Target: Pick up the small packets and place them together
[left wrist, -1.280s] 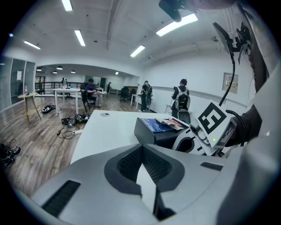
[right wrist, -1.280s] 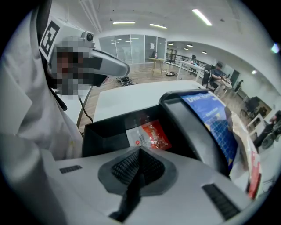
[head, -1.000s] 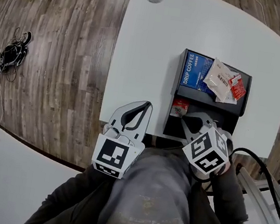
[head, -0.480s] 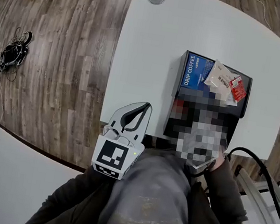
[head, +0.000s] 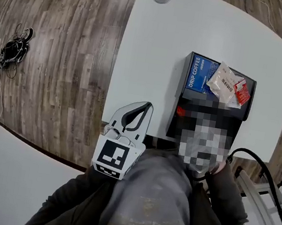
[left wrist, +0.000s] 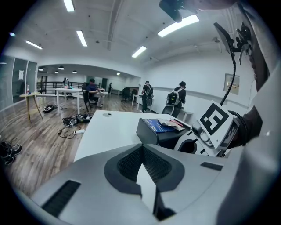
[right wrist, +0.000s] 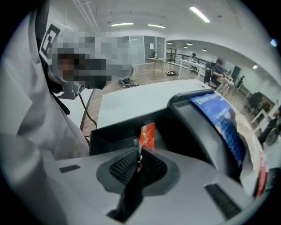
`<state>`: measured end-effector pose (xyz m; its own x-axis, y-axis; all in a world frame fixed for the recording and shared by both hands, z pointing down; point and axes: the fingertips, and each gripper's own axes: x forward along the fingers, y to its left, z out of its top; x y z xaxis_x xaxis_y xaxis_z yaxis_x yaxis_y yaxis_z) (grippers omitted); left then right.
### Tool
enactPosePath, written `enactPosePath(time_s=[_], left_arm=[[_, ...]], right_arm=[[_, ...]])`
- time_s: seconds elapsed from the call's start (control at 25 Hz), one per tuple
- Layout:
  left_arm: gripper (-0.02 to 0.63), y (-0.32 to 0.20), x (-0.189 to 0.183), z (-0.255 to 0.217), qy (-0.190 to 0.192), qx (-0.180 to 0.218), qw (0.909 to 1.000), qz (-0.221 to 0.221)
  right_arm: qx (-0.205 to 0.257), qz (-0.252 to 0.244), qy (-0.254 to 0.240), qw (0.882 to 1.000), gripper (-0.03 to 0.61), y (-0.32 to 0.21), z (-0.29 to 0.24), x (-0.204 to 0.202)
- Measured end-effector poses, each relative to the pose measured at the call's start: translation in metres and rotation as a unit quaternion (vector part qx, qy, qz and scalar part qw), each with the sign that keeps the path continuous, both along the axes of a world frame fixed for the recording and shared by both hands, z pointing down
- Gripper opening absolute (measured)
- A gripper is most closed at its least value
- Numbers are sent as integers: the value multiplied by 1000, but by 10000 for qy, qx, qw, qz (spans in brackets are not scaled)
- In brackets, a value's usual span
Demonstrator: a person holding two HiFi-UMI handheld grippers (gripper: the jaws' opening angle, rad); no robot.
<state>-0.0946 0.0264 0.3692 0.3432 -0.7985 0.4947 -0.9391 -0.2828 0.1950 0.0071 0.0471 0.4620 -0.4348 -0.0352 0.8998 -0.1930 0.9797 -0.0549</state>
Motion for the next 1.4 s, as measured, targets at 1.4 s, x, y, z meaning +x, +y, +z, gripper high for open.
enactPosePath(time_s=[1.4], left_arm=[[3,-42,8,-15,140,299,9994,-87]], right_arm=[[1265,670,-375,9890,68,-134,-108,14]])
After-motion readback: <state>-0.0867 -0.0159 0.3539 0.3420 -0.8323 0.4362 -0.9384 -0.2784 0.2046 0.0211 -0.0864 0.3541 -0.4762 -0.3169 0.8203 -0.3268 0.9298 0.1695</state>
